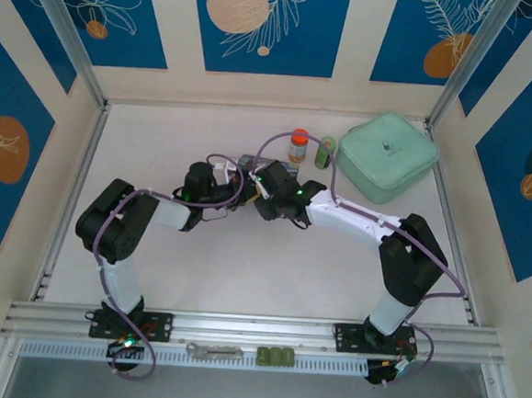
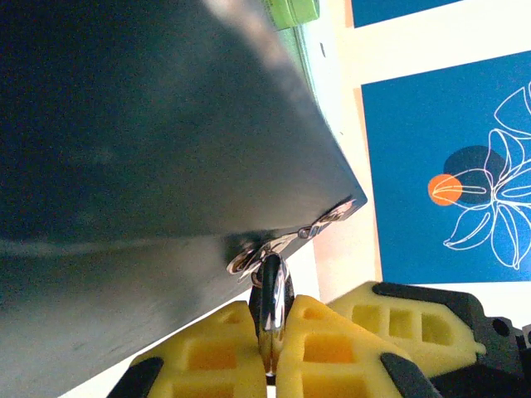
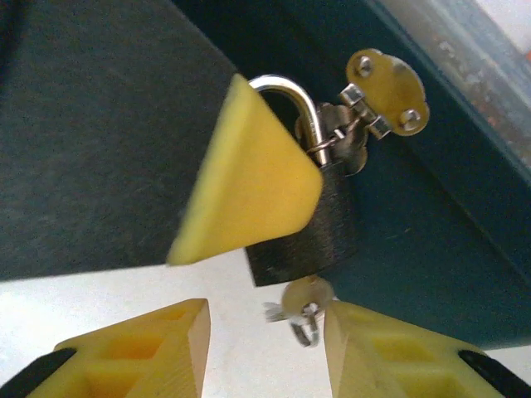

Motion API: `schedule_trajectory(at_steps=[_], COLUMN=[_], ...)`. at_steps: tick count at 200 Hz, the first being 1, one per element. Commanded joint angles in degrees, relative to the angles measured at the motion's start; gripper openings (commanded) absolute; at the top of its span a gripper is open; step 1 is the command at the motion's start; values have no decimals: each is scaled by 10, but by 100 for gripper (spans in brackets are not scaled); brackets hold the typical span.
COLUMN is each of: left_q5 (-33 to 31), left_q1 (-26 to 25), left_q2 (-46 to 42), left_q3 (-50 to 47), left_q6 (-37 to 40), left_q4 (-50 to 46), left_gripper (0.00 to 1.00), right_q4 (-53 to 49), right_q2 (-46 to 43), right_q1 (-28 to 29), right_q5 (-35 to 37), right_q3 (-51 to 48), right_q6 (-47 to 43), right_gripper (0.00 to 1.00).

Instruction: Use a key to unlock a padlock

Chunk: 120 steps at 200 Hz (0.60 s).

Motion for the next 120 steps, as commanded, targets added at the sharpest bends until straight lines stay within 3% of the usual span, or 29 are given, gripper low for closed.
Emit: schedule_trajectory(at_steps=[1, 120], left_q5=[6, 24], left_q1=[-6, -7], left_q2=[-16, -14], left_q3=[14, 17], left_q6=[-10, -66], left_q4=[22, 73], left_gripper=[0, 0], right_q4=[19, 153], right_q2=[8, 47], right_q1=[10, 39], right_q5=[70, 180], right_q3=[18, -27], right_q6=[-41, -156], right_gripper=[38, 19])
